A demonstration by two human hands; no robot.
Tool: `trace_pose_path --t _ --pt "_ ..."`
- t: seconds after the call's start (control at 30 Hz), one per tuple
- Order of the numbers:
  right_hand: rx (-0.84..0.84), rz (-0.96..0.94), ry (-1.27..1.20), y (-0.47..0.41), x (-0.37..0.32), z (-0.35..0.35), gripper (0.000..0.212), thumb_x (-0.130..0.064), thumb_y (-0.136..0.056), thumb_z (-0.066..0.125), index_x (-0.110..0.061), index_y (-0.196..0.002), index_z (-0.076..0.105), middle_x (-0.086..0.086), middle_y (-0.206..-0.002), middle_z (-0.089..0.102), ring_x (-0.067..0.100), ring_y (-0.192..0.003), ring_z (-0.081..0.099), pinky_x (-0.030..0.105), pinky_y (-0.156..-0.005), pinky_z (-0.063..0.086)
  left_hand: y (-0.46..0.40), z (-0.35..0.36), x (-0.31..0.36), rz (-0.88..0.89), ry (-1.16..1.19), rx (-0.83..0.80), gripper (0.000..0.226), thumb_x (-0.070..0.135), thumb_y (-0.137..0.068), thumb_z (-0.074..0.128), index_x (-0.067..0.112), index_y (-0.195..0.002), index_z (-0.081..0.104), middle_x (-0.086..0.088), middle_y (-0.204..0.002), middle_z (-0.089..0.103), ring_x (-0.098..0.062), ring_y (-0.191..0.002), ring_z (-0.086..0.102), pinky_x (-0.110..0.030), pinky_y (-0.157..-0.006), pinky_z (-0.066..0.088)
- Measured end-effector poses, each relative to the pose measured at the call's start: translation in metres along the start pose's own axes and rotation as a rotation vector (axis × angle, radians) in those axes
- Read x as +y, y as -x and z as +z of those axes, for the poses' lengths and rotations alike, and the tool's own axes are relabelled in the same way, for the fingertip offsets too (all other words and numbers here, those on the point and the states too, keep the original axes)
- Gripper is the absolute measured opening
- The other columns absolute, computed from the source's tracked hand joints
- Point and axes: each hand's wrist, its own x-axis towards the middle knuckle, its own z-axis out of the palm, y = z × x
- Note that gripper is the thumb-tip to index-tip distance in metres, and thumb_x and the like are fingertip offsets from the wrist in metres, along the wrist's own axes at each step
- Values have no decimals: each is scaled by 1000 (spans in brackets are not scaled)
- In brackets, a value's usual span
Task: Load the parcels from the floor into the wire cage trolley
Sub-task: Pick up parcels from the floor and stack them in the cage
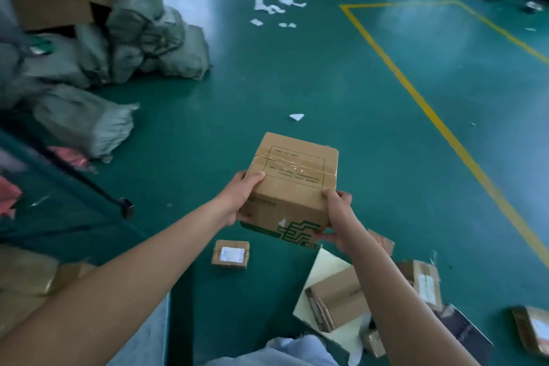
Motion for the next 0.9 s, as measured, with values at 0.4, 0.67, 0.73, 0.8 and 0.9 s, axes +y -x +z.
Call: trace_pose_path --t 0.4,0.67,0.73,0.8,0.9 --pt "-332 -107 292 104 37 224 36 -45 -106 37 -26 -134 28 7 -125 53 29 -113 58 57 -82 61 133 -233 -111 -30 227 300 43 47 -100 58 27 -133 40 -1 -124 55 -24 -111 56 -60 -92 57" --pt "-550 -190 473 144 38 299 35 -40 -107 39 -26 -137 25 5 -116 51 23 -100 56 58 -86 59 199 -288 -154 -25 423 535 57 54 -92 67 28 -135 38 -3 -130 53 -29 -113 57 -61 -90 56" --pt "-615 -201 520 152 38 310 35 -39 -107 39 -26 -137 25 4 -114 51 22 -98 55 58 -87 59 217 -291 -159 -33 488 604 63 56 -90 70 28 -137 38 -5 -133 52 -32 -116 56 -62 -90 55" --pt "-661 -216 554 158 38 320 36 -40 -107 39 -26 -137 25 4 -113 51 21 -98 56 59 -88 58 231 -292 -163 -45 532 661 68 57 -90 69 28 -141 35 -6 -137 50 -34 -119 54 -62 -92 54" --pt "-770 -234 612 169 37 336 35 -41 -107 39 -25 -136 26 3 -115 52 21 -100 57 60 -90 57 257 -291 -171 -37 614 777 72 58 -90 69 32 -145 31 -5 -140 46 -34 -121 51 -64 -95 52"
